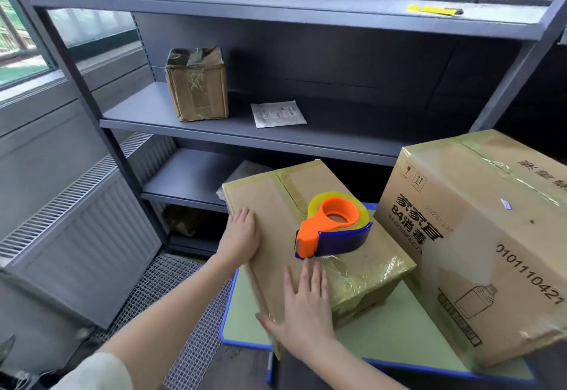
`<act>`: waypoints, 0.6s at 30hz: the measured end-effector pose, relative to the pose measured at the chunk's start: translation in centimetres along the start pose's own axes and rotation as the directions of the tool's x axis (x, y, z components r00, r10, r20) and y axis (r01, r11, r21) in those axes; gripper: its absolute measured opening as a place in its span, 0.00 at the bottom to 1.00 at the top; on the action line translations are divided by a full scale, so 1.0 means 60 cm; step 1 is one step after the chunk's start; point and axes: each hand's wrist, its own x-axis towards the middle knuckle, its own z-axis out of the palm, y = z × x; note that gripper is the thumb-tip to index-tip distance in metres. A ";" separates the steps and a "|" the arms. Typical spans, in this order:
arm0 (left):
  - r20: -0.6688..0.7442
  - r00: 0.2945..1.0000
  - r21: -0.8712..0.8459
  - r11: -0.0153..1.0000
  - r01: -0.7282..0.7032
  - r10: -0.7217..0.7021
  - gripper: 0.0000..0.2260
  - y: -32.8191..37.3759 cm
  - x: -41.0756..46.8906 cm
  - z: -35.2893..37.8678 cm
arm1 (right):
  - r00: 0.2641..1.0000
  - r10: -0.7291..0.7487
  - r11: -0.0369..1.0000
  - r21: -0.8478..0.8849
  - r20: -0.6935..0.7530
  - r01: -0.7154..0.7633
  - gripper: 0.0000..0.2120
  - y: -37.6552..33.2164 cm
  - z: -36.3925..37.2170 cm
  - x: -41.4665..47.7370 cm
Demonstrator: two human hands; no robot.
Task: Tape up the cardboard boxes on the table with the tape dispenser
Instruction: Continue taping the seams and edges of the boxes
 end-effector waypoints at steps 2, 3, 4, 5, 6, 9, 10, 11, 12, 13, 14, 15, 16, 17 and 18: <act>0.018 1.000 0.089 0.996 -0.015 0.013 0.21 -0.009 0.035 -0.007 | 0.999 0.002 1.000 -0.002 0.034 -0.002 0.40 0.004 0.004 0.003; 0.031 0.999 0.120 0.993 -0.019 0.015 0.22 -0.011 0.051 -0.010 | 0.999 0.010 1.000 -0.005 0.054 -0.009 0.39 0.006 0.005 0.004; 0.047 0.999 0.133 0.991 -0.015 0.009 0.24 -0.012 0.066 -0.012 | 0.998 0.010 1.000 -0.004 0.064 -0.010 0.39 0.009 0.005 0.005; 0.057 0.998 0.130 0.991 -0.012 0.004 0.25 -0.012 0.080 -0.015 | 0.997 -0.003 1.000 -0.003 0.081 0.003 0.39 0.012 0.003 0.007; 0.060 0.998 0.128 0.992 -0.013 0.006 0.26 -0.012 0.095 -0.016 | 0.996 -0.010 1.000 -0.011 0.092 0.011 0.39 0.018 0.000 0.010; 0.059 0.998 0.148 0.989 -0.022 0.013 0.29 -0.010 0.135 -0.019 | 0.996 -0.028 0.996 -0.078 0.080 0.035 0.40 0.042 -0.018 0.021; 0.051 0.999 0.144 0.989 -0.019 0.012 0.31 -0.010 0.145 -0.020 | 0.995 -0.046 0.995 -0.085 0.093 0.054 0.41 0.051 -0.031 0.024; 0.041 0.999 0.135 0.991 -0.018 0.013 0.32 -0.011 0.153 -0.020 | 0.993 -0.057 0.996 -0.059 0.108 0.064 0.42 0.061 -0.043 0.026; 0.029 0.999 0.125 0.992 -0.020 0.017 0.33 -0.011 0.159 -0.019 | 0.995 -0.083 0.995 -0.051 0.051 0.085 0.44 0.075 -0.048 0.030; 0.021 1.000 0.117 0.993 -0.023 0.021 0.34 -0.012 0.163 -0.017 | 0.990 -0.126 0.990 -0.060 0.062 0.130 0.46 0.090 -0.050 0.034; 0.012 1.000 0.113 0.993 -0.022 0.021 0.34 -0.014 0.165 -0.016 | 0.984 -0.148 0.987 -0.049 0.098 0.153 0.46 0.100 -0.054 0.036; 0.001 1.000 0.106 0.994 -0.014 0.014 0.35 -0.015 0.167 -0.015 | 0.982 -0.148 0.987 -0.042 0.115 0.153 0.44 0.107 -0.062 0.039; -0.010 1.000 0.101 0.995 -0.003 0.004 0.36 -0.017 0.169 -0.015 | 0.983 -0.141 0.989 -0.030 0.122 0.145 0.42 0.111 -0.068 0.042; -0.016 1.000 0.102 0.995 0.012 -0.011 0.37 -0.019 0.172 -0.016 | 0.982 -0.140 0.990 -0.008 0.126 0.142 0.41 0.115 -0.070 0.044; -0.017 0.999 0.104 0.994 0.028 -0.027 0.38 -0.021 0.174 -0.017 | 0.981 -0.145 0.989 0.009 0.129 0.145 0.40 0.119 -0.073 0.045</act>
